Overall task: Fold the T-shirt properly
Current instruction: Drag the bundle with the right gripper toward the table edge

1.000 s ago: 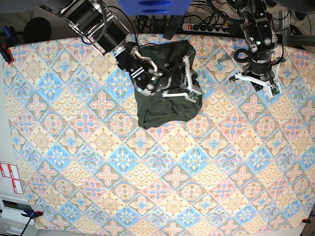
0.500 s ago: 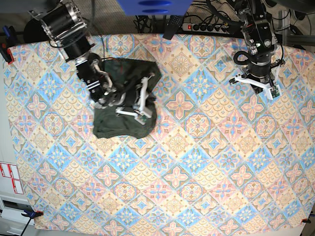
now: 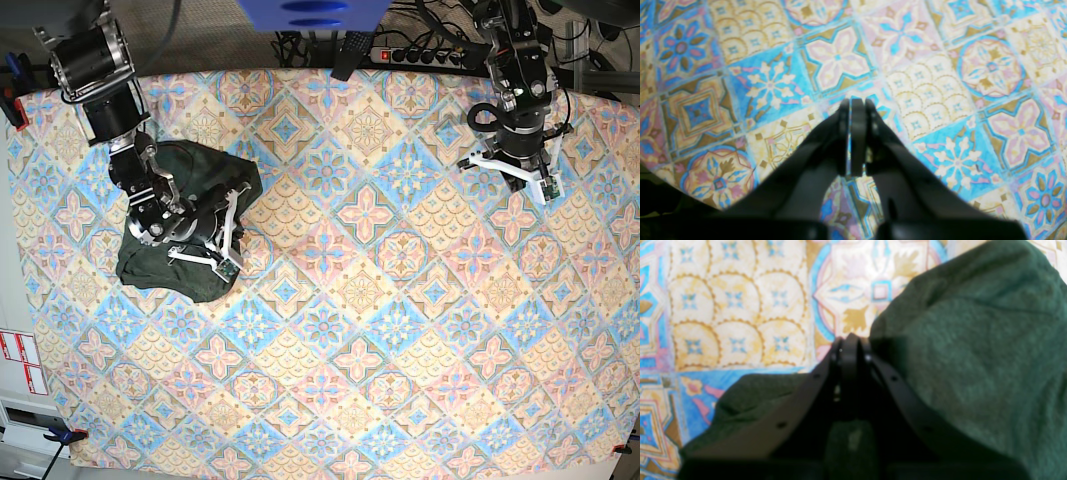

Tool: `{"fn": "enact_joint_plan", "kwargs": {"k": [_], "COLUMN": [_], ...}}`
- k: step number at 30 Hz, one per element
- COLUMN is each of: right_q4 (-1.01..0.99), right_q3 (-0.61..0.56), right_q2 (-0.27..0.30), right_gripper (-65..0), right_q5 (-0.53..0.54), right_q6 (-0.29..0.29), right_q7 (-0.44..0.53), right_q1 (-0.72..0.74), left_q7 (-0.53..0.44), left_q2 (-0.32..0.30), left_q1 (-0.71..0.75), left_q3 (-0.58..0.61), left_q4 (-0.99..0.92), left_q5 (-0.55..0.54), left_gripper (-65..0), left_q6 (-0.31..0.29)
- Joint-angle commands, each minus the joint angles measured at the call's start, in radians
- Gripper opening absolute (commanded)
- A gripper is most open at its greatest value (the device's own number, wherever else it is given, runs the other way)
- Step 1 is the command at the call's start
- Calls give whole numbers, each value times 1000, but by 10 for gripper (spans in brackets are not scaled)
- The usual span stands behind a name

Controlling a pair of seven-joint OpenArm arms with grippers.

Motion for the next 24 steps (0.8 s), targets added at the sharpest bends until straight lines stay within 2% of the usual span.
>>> {"fn": "enact_joint_plan", "kwargs": {"k": [1,6,11,16,24], "right_q4": [28,202,341,348,256], "right_q3": [5,5,92,124,126], "right_q2": [9,7,7,4,4], "right_gripper": [-650,-650,-650,-650,-650], "right_q5": [-8,-8,-11,-13,-13], "right_q6": [2,2,2,2,2], "right_q7": [-14,-41,-83,-80,-80], "right_q1": [13,-50,-174,-241,-244], "left_q7": [-22,-20,-20,-20,-20], "left_q2": [-4,-4,-4,-4,-2], "left_q1": [-1,-2,-2,-5,-7], "left_q3": [-2,-2,-2,0,0], "left_q4": [17,15,15,15,17], "left_q5": [1,1,1,1,-1], "left_gripper": [-650,-650,-650,-650,-650], "left_q6": [0,0,0,0,0]}}
